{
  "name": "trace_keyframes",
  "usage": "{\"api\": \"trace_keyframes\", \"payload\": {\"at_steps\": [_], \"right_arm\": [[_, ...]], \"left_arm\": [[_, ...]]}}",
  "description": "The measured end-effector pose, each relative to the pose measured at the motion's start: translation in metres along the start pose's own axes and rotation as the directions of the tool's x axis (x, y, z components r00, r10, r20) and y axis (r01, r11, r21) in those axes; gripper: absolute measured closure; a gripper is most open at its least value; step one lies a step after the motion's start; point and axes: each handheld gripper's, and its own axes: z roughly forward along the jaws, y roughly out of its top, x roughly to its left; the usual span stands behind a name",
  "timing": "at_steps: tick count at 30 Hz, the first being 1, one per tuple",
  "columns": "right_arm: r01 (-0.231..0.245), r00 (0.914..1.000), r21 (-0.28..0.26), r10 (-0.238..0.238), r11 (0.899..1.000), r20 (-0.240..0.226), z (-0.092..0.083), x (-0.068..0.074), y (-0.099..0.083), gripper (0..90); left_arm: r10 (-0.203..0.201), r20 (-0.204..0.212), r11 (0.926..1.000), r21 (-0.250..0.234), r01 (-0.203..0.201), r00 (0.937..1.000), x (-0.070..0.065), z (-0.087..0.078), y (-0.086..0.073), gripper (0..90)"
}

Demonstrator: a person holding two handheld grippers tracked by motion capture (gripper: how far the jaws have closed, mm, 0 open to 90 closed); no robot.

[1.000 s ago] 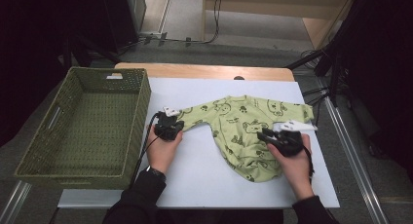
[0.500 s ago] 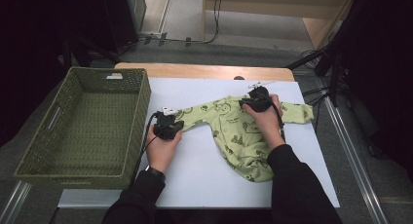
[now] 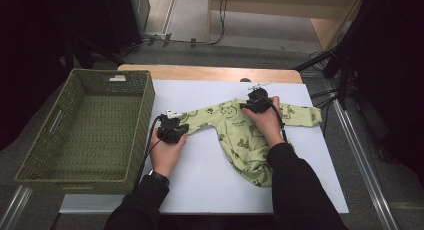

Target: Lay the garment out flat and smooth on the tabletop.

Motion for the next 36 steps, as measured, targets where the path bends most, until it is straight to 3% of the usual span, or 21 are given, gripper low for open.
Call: {"api": "trace_keyframes", "payload": {"at_steps": [1,2,7,10,13,15,16,17,18,19,21,24,26,29,32,35,36], "right_arm": [[0.001,0.9997,0.002,-0.001,1.0,-0.026,0.0,0.0,0.0,83.3],[-0.002,0.9991,0.004,0.002,1.0,-0.043,0.0,0.001,0.0,85.6],[0.059,0.9982,0.034,-0.058,0.998,-0.012,-0.001,0.002,0.009,87.3],[0.008,1.0,-0.058,-0.008,0.998,0.001,-0.008,-0.006,0.016,87.5],[0.023,0.9989,-0.158,-0.016,0.987,0.044,-0.018,-0.009,0.026,87.3],[0.014,0.9976,-0.208,0.001,0.978,0.069,-0.02,-0.012,0.032,85.4],[0.002,0.9985,-0.199,0.009,0.98,0.054,-0.019,-0.014,0.034,80.7],[-0.027,0.9994,-0.169,0.03,0.985,0.016,-0.015,-0.017,0.035,67.3],[-0.048,0.9988,-0.13,0.047,0.99,-0.012,-0.012,-0.02,0.035,61.7],[-0.047,0.9989,-0.12,0.046,0.992,-0.004,-0.014,-0.022,0.033,60.7],[-0.051,0.9987,-0.126,0.05,0.991,-0.004,-0.02,-0.027,0.03,58.3],[-0.041,0.9978,-0.133,0.048,0.99,0.046,-0.033,-0.04,0.022,58.2],[-0.052,0.9967,-0.123,0.059,0.991,0.055,-0.039,-0.05,0.014,58.2],[-0.074,0.9898,-0.094,0.085,0.993,0.114,-0.044,-0.067,-0.001,57.0],[-0.143,0.9805,-0.065,0.15,0.988,0.126,-0.042,-0.085,-0.016,54.0],[-0.153,0.9812,-0.004,0.153,0.988,0.118,-0.032,-0.091,-0.027,52.8],[-0.145,0.9821,-0.008,0.145,0.989,0.12,-0.03,-0.091,-0.029,53.1]], "left_arm": [[-0.006,0.002,1.0,-0.002,0.006,1.0,0.0,0.0,0.0,89.8],[-0.011,0.003,0.9999,-0.004,0.011,0.9999,0.0,0.001,0.0,89.8],[-0.017,-0.034,0.9988,-0.047,0.015,0.9993,0.001,-0.001,0.005,89.8],[-0.028,-0.069,0.9915,-0.129,0.019,0.9972,0.003,-0.007,0.014,89.9],[-0.049,-0.099,0.9798,-0.198,0.029,0.9939,0.006,-0.011,0.025,89.8],[-0.077,-0.087,0.9818,-0.18,0.06,0.9932,0.011,-0.005,0.027,89.6],[-0.088,-0.089,0.9828,-0.17,0.072,0.9921,0.014,-0.003,0.027,89.5],[-0.099,-0.088,0.9833,-0.162,0.084,0.9912,0.015,-0.002,0.026,88.3],[-0.107,-0.086,0.9846,-0.148,0.094,0.9905,0.015,0.0,0.026,80.7],[-0.103,-0.086,0.9872,-0.13,0.092,0.9909,0.015,0.002,0.025,74.4],[-0.075,-0.1,0.9935,-0.093,0.066,0.9922,0.012,0.005,0.022,70.0],[-0.074,-0.137,0.9957,-0.065,0.065,0.9878,0.011,0.007,0.02,58.3],[-0.077,-0.146,0.9963,-0.048,0.071,0.9862,0.01,0.008,0.019,53.5],[-0.057,-0.158,0.9982,-0.027,0.054,0.9857,0.01,0.011,0.018,51.2],[-0.04,-0.171,0.9991,-0.019,0.037,0.9844,0.01,0.011,0.018,59.2],[-0.01,-0.161,0.9999,-0.004,0.01,0.9869,0.01,0.01,0.018,80.1],[0.001,-0.167,1.0,-0.005,-0.002,0.986,0.009,0.01,0.018,82.9]]}}
